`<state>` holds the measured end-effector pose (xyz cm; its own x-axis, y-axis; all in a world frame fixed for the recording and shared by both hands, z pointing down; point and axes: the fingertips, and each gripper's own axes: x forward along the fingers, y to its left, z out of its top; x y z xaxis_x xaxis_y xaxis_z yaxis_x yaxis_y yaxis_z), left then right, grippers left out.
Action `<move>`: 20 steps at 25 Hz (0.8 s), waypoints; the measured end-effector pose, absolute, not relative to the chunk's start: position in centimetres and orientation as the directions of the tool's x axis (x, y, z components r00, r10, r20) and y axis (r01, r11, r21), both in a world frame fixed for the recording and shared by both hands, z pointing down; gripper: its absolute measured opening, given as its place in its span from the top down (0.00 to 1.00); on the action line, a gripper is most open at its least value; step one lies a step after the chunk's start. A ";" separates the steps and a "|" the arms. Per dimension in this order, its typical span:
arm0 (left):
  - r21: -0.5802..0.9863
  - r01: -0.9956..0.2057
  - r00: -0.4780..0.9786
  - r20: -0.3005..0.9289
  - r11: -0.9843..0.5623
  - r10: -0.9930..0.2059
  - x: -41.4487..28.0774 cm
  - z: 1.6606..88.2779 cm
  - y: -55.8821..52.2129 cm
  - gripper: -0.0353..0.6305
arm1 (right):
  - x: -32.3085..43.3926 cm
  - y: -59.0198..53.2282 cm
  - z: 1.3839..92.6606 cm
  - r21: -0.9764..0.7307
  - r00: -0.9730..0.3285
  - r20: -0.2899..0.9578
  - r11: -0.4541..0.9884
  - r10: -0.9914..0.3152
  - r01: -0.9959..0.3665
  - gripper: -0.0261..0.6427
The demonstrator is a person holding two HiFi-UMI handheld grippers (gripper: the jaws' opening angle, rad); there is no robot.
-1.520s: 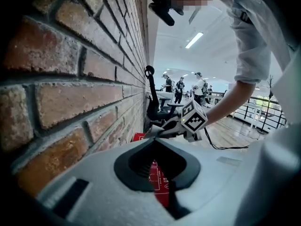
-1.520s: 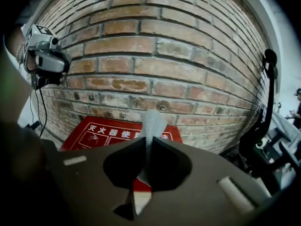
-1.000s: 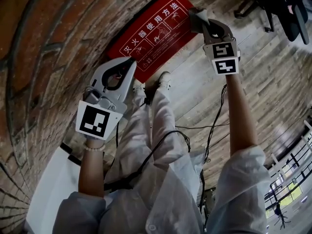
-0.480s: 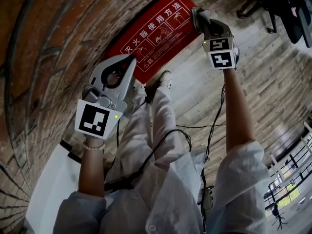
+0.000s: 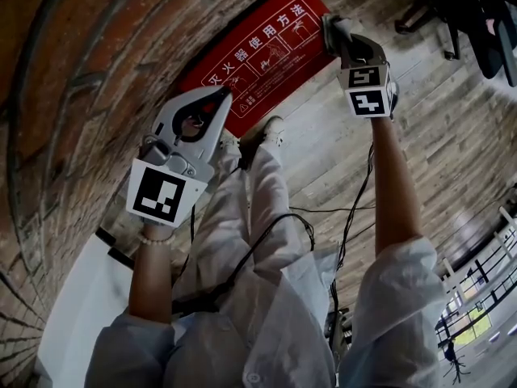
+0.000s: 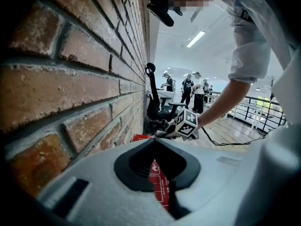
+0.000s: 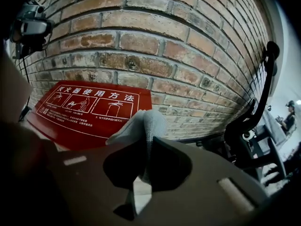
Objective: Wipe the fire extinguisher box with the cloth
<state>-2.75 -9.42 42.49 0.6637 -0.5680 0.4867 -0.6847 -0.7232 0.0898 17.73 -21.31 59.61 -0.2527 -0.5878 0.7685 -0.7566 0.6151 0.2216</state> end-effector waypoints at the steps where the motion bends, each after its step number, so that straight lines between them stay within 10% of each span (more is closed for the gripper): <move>1: 0.088 -0.684 0.664 0.486 -0.725 -0.567 -2.7 42.5 -9.4 0.95 | 17.7 -21.3 59.6 0.227 -0.250 0.769 0.617 -0.589 -0.754 0.93; 20: 0.082 -0.677 0.667 0.489 -0.731 -0.563 -3.3 42.3 -8.9 0.95 | 16.9 -20.1 59.3 0.237 -0.255 0.743 0.599 -0.619 -0.765 0.94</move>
<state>-3.29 -8.92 42.34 0.6669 -0.5625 0.4887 -0.6771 -0.7313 0.0823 16.90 -20.11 59.32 -0.2549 -0.6192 0.7427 -0.7647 0.5992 0.2371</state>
